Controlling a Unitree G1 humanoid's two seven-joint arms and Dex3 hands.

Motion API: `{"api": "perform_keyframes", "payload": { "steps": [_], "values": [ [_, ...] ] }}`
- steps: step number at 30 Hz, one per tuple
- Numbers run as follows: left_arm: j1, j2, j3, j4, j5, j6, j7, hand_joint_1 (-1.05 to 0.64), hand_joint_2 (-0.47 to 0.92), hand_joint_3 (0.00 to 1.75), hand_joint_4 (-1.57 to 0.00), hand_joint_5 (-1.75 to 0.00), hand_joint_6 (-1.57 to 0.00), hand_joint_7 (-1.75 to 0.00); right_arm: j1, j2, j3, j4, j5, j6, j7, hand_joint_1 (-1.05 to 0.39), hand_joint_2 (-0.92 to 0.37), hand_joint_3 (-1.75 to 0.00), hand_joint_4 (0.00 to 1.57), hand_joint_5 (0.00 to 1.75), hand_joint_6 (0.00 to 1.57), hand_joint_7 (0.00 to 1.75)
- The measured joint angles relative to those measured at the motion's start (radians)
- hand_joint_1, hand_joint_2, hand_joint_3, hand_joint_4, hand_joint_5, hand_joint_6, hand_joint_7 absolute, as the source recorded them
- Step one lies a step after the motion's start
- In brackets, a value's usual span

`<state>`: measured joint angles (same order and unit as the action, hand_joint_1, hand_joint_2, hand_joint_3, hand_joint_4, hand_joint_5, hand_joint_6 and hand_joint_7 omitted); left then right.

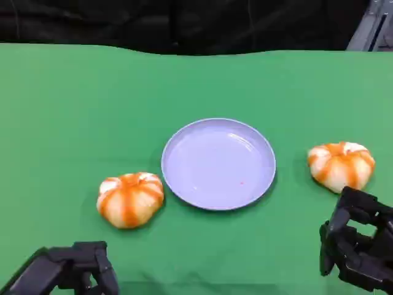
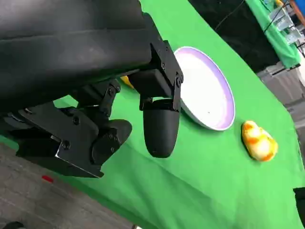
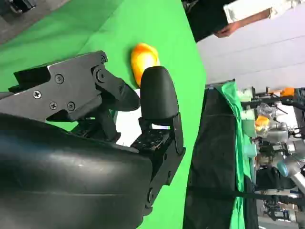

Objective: Grasp the bread from the table and place it into the plate.

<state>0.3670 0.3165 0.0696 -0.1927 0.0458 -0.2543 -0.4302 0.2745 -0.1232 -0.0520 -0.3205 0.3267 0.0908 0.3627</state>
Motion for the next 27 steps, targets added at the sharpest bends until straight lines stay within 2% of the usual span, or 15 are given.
{"api": "perform_keyframes", "payload": {
  "steps": [20,22,23,24,25,26,27],
  "values": [
    [0.002,0.009,-0.001,-0.018,0.015,0.014,0.002,0.11,0.64,0.98,-0.76,-1.65,-0.79,-1.28,0.000,0.000,0.001,0.000,0.001,0.000,-0.004,-0.03,-0.74,-0.91,0.83,1.75,0.67,1.66],
    [0.002,0.009,-0.001,-0.013,0.015,0.004,0.005,0.06,0.69,0.82,-0.74,-1.46,-0.82,-1.05,0.000,0.001,0.001,0.000,0.001,0.000,-0.003,-0.04,-0.74,-0.91,0.83,1.75,0.67,1.66],
    [0.002,0.009,-0.001,-0.009,0.015,-0.007,0.013,-0.02,0.80,0.55,-0.64,-1.08,-0.78,-0.69,0.000,0.001,0.001,0.000,0.001,0.000,-0.003,-0.04,-0.75,-0.91,0.83,1.75,0.67,1.66],
    [0.002,0.008,-0.001,-0.007,0.018,-0.018,0.024,-0.09,0.86,0.39,-0.58,-0.71,-0.74,-0.41,0.000,0.001,0.001,0.000,0.001,0.000,-0.003,-0.04,-0.75,-0.91,0.83,1.75,0.67,1.66],
    [0.002,0.006,-0.001,-0.006,0.040,-0.040,0.045,-0.13,0.89,0.30,-0.57,-0.50,-0.73,-0.24,0.000,0.001,0.001,0.000,0.001,0.000,-0.003,-0.03,-0.75,-0.91,0.82,1.75,0.67,1.66],
    [0.001,0.004,-0.001,-0.006,0.067,-0.061,0.067,-0.23,0.91,0.22,-0.49,-0.30,-0.65,-0.10,0.000,0.001,0.001,0.000,0.001,0.000,-0.002,-0.03,-0.75,-0.91,0.82,1.75,0.67,1.66],
    [0.000,0.003,-0.001,-0.006,0.108,-0.083,0.095,-0.26,0.91,0.19,-0.47,-0.23,-0.63,-0.06,0.000,0.001,0.001,0.000,0.001,0.000,-0.001,-0.03,-0.76,-0.91,0.82,1.75,0.67,1.66]
  ]
}}
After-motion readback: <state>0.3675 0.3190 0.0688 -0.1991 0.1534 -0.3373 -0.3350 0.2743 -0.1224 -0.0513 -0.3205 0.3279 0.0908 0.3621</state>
